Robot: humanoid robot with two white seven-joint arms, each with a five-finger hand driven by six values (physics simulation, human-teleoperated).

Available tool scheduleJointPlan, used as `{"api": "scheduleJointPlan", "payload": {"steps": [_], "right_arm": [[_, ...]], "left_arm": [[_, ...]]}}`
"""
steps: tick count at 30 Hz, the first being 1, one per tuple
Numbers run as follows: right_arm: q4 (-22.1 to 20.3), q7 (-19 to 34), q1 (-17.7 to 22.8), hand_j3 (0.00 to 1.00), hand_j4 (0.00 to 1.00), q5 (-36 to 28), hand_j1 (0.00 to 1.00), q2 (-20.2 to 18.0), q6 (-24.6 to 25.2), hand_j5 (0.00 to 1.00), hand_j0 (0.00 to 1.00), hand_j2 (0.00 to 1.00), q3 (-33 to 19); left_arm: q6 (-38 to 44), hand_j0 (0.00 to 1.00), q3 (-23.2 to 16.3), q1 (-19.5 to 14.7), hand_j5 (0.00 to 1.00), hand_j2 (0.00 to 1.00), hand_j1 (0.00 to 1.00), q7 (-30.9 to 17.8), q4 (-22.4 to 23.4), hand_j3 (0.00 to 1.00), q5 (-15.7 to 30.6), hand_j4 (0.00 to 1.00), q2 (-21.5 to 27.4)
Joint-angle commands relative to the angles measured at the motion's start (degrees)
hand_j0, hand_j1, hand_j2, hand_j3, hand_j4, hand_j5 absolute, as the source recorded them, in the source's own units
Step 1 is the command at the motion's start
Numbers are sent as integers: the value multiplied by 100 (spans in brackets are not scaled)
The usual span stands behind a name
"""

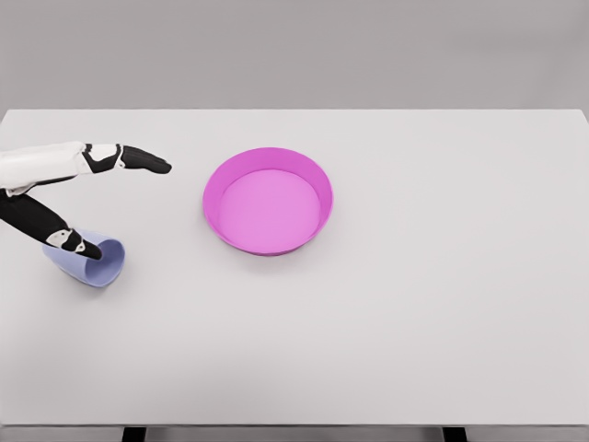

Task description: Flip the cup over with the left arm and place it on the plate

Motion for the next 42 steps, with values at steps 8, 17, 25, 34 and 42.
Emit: {"api": "scheduleJointPlan", "payload": {"steps": [8,17,25,34,42], "right_arm": [[24,5,9,100,100,5,100,-1,0,100,100,100,-11],[24,5,9,100,100,-3,100,-1,0,100,100,100,-11],[24,5,9,100,100,6,100,-1,0,100,100,100,-11],[24,5,9,100,100,-3,100,-1,0,100,100,100,-3],[24,5,9,100,100,6,100,-1,0,100,100,100,-11]], "left_arm": [[16,100,25,-9,100,100,100,2,-93,100,-46,100,14],[1151,100,210,228,100,100,100,2,4,100,-380,100,102],[2690,100,526,659,100,100,100,2,-93,100,-336,100,638],[2787,100,579,984,100,100,100,2,-154,100,-934,100,586],[2787,100,570,1011,100,100,100,2,-102,100,-1813,100,322]]}}
